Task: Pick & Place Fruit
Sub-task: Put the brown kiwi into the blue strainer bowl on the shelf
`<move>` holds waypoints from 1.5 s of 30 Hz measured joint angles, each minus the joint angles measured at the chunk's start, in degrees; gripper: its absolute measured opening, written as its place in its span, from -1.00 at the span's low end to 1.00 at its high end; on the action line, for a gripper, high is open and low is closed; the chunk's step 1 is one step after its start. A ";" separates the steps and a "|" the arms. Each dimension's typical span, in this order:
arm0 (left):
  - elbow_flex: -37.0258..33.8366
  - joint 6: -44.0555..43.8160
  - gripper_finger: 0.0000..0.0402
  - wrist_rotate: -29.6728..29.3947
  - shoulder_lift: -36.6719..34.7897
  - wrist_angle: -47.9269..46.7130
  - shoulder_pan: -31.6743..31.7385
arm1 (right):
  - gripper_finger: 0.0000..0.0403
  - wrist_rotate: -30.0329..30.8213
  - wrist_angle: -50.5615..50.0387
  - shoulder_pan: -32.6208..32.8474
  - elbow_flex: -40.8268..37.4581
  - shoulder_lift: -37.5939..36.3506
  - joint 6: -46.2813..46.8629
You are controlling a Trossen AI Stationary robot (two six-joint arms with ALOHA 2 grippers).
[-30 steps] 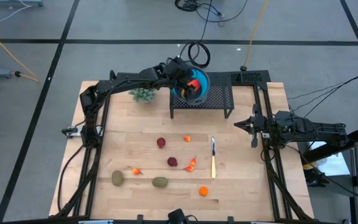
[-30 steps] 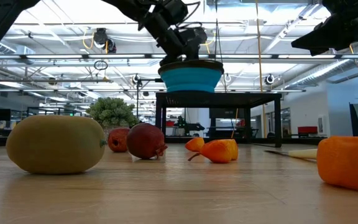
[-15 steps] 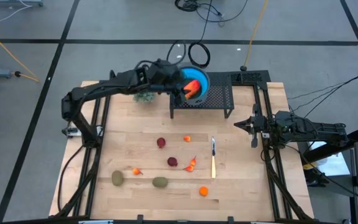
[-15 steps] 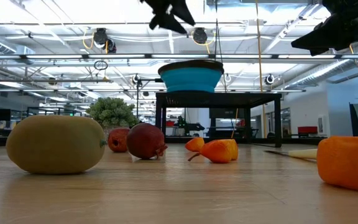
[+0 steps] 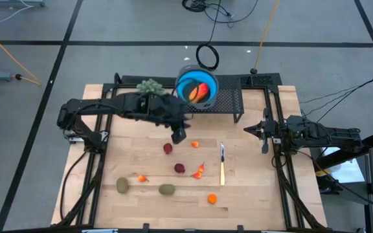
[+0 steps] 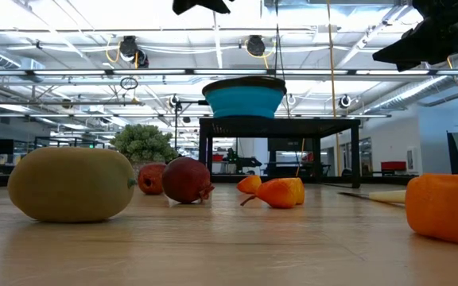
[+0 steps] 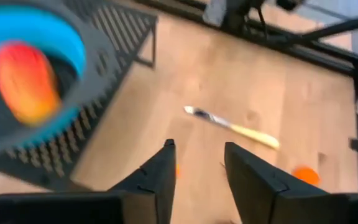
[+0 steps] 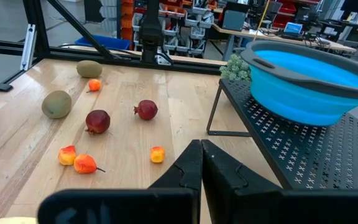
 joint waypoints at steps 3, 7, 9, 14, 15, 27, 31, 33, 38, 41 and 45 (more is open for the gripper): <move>0.00 -4.61 -0.45 -0.01 0.00 -1.37 -2.55 | -1.00 0.00 -0.02 0.00 0.00 0.00 0.00; 0.00 -8.87 -0.58 -0.02 0.00 -2.47 -5.95 | -1.00 -0.01 -0.02 0.00 0.00 0.00 0.00; 0.00 -10.19 -0.64 -0.03 0.27 -2.83 -7.78 | -1.00 0.00 -0.02 0.00 0.00 0.00 0.00; -0.04 -12.79 -0.79 -0.05 1.32 -3.03 -12.83 | -1.00 0.00 -0.02 0.00 0.00 0.00 0.00; -0.04 -13.52 -0.82 -0.19 1.57 -3.24 -13.92 | -1.00 -0.02 -0.02 0.01 0.00 0.00 0.00; -0.04 -18.02 -0.89 -2.94 8.78 -3.57 -24.82 | -1.00 -0.02 -0.41 0.02 0.00 0.02 -0.01; -0.04 -19.45 -0.86 -2.92 12.01 -3.69 -27.16 | -1.00 -0.03 -0.44 0.02 0.00 0.01 -0.01; -0.04 -20.49 -0.87 -2.75 13.58 -3.98 -28.01 | -1.00 -0.04 -0.46 0.02 0.00 0.02 0.00; -0.04 -23.92 -0.92 -1.42 16.48 -8.15 -29.31 | -1.00 -0.04 -0.43 0.00 0.00 0.01 -0.01; -0.04 -28.00 -0.94 -1.43 18.04 -13.32 -29.58 | -1.00 -0.13 -0.42 0.00 0.01 0.02 -0.01; -0.04 -29.62 -0.88 -1.45 19.84 -16.74 -29.94 | -1.00 -0.17 -0.48 0.00 0.00 0.02 -0.01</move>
